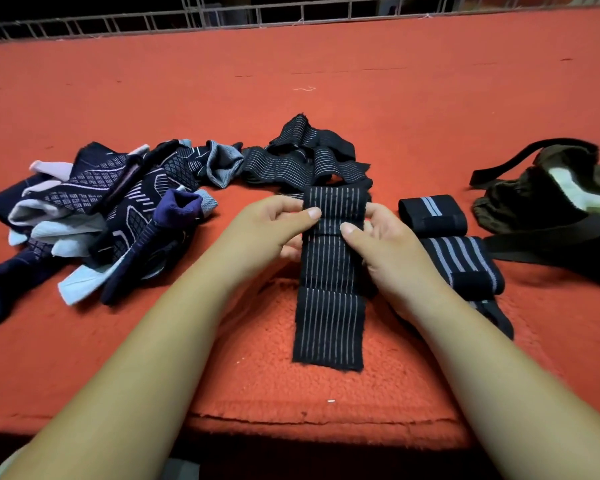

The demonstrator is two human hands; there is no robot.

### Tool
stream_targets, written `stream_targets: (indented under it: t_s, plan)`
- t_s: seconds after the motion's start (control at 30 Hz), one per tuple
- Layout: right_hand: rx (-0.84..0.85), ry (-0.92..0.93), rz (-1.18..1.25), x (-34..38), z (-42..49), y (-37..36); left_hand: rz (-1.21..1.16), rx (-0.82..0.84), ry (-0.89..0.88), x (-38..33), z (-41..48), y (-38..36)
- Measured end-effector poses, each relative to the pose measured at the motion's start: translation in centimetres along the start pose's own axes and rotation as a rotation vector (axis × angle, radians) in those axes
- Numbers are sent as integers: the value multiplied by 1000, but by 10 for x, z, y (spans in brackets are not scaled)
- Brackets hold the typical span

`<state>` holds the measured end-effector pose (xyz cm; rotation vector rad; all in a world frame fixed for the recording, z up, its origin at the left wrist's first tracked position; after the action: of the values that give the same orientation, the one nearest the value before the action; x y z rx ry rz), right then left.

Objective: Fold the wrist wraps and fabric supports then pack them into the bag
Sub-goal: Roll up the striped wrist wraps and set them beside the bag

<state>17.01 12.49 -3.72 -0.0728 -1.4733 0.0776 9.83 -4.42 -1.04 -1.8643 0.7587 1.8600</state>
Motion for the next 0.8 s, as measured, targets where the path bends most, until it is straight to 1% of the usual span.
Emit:
stream_targets:
  t_s: [0.1,0.23,0.33,0.4,0.47,0.5,0.57,0.63,0.67,0.73,0.8]
  plan:
    - [50,2,-34,-2,0,-6,-3,-70,-77,1,3,-1]
    - [53,-27,-35,-2,-2,-5,-28,-129,-138,-2,2,1]
    - [27,-28,-84,-3,-1,0,-45,-81,-108,-2,1,0]
    - [-10,-21,-70,-2,0,3,-66,-15,-44,2,0,-1]
    - [-28,-25,-64,-3,0,3,-104,21,-25,4,0,-1]
    - [-19,-42,-50,-5,1,2,-123,8,-41,2,0,0]
    - [59,-101,-10,-8,0,-4,-123,-75,-82,-3,2,7]
    - [155,-145,-42,-10,-3,-11,-92,-163,-127,-9,4,15]
    - [177,-149,-58,-11,-3,-12,-66,-193,-153,-12,4,17]
    - [157,-142,-30,-11,-2,-12,-14,-213,-202,-15,5,19]
    - [114,-144,51,-11,-1,-10,-9,-189,-226,-16,4,17]
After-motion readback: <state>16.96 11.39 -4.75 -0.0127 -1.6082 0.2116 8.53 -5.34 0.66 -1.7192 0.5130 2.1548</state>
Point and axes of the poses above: each hand's wrist, its own z-axis towards the middle knuckle, its own y-axis out of the back of the hand, x = y × z, the point moved 4 cm from there along z, towards the middle knuckle, and after that the axes turned 11 degrees about x, right-handed, at the moved point
